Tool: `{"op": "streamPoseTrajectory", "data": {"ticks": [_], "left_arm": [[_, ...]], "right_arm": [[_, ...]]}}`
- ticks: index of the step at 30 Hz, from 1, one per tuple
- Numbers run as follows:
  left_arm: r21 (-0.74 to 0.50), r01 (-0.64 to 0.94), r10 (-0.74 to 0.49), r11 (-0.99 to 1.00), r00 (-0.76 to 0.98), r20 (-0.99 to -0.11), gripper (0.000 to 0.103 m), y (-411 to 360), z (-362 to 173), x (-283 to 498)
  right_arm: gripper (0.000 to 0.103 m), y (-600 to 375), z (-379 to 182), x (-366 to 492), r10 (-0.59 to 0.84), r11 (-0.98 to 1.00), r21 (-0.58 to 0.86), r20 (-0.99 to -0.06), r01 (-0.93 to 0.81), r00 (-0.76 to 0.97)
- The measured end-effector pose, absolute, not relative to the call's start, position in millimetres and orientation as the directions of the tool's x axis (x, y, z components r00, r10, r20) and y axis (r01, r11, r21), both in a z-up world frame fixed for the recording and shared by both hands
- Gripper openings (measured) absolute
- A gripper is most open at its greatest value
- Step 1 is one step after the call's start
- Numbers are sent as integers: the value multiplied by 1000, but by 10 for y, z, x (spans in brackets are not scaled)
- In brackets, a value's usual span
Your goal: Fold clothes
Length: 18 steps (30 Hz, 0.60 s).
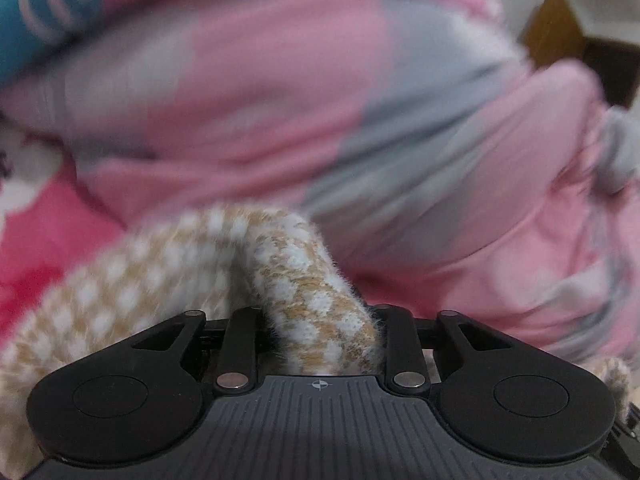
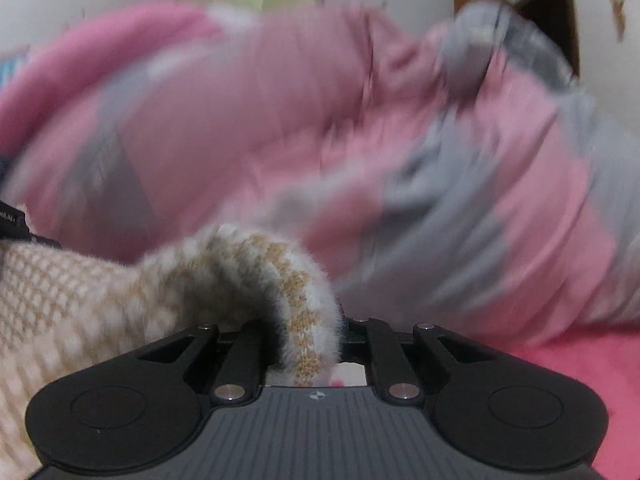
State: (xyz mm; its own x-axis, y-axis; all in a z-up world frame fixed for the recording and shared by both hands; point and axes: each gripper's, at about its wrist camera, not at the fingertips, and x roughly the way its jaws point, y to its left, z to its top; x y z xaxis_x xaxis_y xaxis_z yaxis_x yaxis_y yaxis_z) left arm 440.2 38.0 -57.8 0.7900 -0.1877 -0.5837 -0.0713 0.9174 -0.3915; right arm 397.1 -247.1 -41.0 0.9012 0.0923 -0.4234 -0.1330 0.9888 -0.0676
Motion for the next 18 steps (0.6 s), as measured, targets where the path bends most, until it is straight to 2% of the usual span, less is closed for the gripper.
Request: {"op": "streamPoseTrajectory", "data": {"ticks": [2,4,5,6,7,9,10,11,13,16,18], "left_arm": [[-380,-87,-174,921,781,-600,28,382,-702,4427],[-389,-89,-183,917,773,-607,31,423,-703,4398],[-396,-85,-194,914,766,-613,37,452,-667,4368],[-403,-81,-206,912,759,-618,38,482,-631,4338],[-410,-77,-217,909,751,-624,45,512,-595,4307],[-442,-80,-247,893,734,-633,67,613,-468,4192],[-455,-79,-259,887,730,-633,85,661,-399,4114],[-467,-79,-271,881,726,-632,97,709,-330,4037],[-465,-72,-274,882,726,-631,102,781,-178,3870],[-440,-56,-259,896,738,-622,102,875,80,3600],[-456,-46,-274,889,744,-610,102,953,260,3437]], "right_arm": [[14,-2493,-498,4069,107,988,-44,-489,-147,866],[29,-2520,-532,4131,121,988,-17,-529,-153,840],[44,-2541,-529,4146,115,989,-15,-541,-146,833],[54,-2563,-518,4124,103,991,-19,-549,-135,830],[58,-2604,-466,4091,97,992,-17,-553,-127,828],[70,-2718,-313,4005,106,993,10,-553,-121,826],[72,-2775,-270,3921,120,992,36,-551,-120,826],[73,-2835,-228,3825,136,991,65,-549,-120,825],[74,-2959,-126,3606,167,985,126,-546,-116,821],[74,-3110,46,3394,201,975,192,-549,-111,811],[74,-3162,137,3183,272,954,262,-539,-149,797]]}}
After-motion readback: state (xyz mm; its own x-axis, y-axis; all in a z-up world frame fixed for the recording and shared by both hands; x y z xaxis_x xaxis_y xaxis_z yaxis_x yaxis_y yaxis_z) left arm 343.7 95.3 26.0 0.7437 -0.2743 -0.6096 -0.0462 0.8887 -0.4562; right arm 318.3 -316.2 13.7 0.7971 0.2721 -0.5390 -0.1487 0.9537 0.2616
